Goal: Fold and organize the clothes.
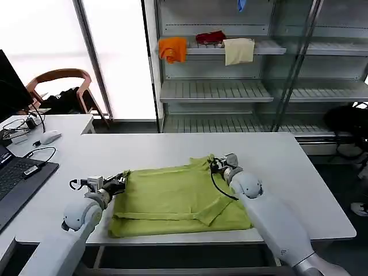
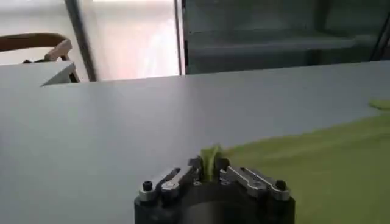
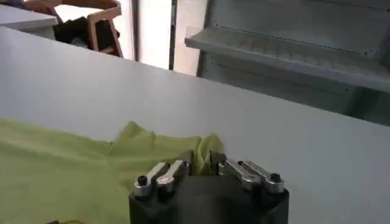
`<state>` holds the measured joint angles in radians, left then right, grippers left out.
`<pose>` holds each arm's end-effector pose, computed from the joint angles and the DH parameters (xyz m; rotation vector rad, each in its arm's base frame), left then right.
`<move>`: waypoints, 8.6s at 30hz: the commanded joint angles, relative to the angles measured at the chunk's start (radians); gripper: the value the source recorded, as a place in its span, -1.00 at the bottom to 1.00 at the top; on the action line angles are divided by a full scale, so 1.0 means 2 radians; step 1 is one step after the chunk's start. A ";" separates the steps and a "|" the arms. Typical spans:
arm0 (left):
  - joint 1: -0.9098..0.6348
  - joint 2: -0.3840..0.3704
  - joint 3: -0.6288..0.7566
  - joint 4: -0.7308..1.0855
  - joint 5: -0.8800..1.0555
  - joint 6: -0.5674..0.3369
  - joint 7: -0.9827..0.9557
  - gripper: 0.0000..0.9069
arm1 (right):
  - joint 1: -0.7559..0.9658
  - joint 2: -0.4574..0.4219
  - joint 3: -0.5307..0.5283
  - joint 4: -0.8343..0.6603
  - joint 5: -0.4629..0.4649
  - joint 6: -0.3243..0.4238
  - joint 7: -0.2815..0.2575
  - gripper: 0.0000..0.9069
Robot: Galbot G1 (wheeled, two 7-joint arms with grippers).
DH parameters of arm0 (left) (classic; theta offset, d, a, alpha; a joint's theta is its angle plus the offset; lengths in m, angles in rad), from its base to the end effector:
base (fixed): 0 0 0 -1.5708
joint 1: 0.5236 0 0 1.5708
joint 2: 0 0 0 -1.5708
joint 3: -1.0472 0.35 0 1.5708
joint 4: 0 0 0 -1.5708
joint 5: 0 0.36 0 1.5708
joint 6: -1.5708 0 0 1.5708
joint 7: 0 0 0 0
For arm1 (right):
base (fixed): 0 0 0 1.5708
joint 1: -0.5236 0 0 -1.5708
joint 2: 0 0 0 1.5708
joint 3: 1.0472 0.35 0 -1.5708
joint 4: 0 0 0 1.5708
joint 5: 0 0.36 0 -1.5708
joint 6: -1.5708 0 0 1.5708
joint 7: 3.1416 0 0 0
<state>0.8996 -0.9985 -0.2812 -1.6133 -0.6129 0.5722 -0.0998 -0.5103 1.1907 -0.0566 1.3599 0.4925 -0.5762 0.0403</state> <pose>0.3936 0.1087 -0.2732 -0.1760 -2.6151 -0.0842 0.4916 0.0214 -0.2504 0.4845 -2.6227 0.2709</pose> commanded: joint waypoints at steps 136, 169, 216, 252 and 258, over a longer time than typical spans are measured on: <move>0.298 -0.206 -0.051 -0.191 0.069 -0.151 -0.112 -0.96 | -0.604 -0.100 0.362 0.423 -0.003 0.324 0.089 1.00; 0.258 -0.079 -0.230 -0.271 -0.038 -0.077 -0.152 -1.00 | -0.584 -0.096 0.343 0.426 -0.003 0.312 0.086 1.00; 0.237 -0.138 0.039 -0.160 0.266 -0.294 -0.017 -0.96 | -0.586 -0.086 0.337 0.420 -0.019 0.321 0.086 1.00; 0.316 -0.083 -0.143 -0.300 0.094 -0.093 -0.052 1.00 | -0.583 -0.089 0.338 0.419 -0.020 0.319 0.093 1.00; 0.299 -0.096 -0.154 -0.256 0.021 -0.055 -0.075 1.00 | -0.581 -0.088 0.337 0.421 -0.021 0.315 0.093 1.00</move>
<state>1.5075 -1.1867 -0.4251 -2.2037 -0.2555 0.2913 -0.1644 -1.6726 1.0132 0.6180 2.2007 0.4513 0.0568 0.2261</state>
